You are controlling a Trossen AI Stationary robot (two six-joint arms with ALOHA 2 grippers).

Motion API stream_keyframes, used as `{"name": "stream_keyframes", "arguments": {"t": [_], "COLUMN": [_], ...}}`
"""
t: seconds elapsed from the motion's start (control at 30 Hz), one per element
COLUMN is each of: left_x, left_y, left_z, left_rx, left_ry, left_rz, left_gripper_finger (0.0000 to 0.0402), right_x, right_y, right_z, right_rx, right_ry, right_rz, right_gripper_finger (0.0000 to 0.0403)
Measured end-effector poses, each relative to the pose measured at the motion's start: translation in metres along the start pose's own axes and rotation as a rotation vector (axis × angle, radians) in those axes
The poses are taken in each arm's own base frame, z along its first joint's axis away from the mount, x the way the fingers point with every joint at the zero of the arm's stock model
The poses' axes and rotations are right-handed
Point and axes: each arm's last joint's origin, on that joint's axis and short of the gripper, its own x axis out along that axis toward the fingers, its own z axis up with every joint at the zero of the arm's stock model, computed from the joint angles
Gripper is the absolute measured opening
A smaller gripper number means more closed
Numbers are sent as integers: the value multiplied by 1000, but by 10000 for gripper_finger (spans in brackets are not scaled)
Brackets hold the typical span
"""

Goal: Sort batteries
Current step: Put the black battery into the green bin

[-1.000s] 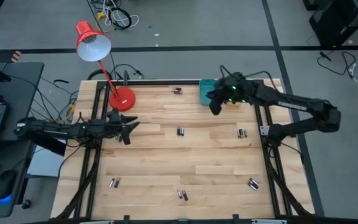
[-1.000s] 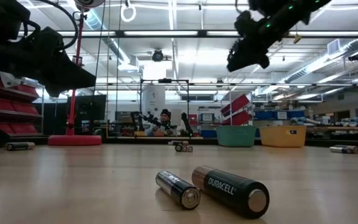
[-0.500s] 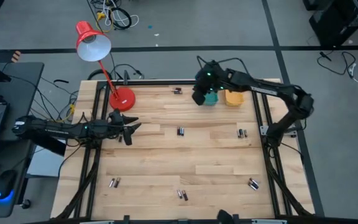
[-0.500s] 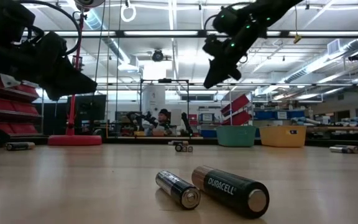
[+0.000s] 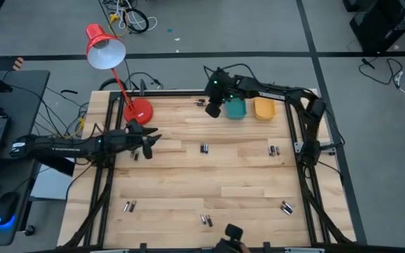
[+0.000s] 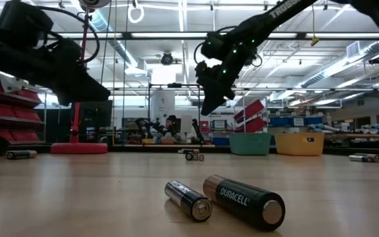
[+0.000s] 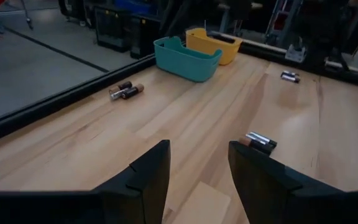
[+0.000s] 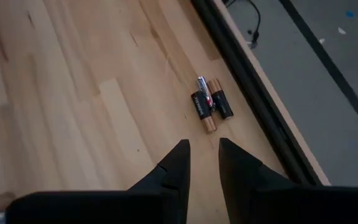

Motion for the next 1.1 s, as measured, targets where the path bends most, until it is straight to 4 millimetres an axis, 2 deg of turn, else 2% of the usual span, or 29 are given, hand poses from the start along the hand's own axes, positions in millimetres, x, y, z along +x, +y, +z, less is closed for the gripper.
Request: {"name": "stream_keyframes", "arguments": {"t": [0.3,0.47,0.67,0.9,1.1], "left_x": [26,38,54,77,99], "left_y": [-3,-3,-1,5,16], "left_z": [19,17,14,11,13], "left_rx": [142,246,269,303,288], "left_ry": [96,164,243,314,321], "left_rz": [63,78,27,42,101], "left_gripper_finger": [179,179,179,179,179], "right_x": [35,48,63,80,91], "right_y": [-7,-15,-21,-27,-39], "right_z": [2,4,3,11,20], "right_rx": [-192,-265,-356,-379,-307], "right_ry": [73,110,185,200,253], "right_rz": [-1,20,80,84,108], "right_gripper_finger": [121,130,131,130,130]}}
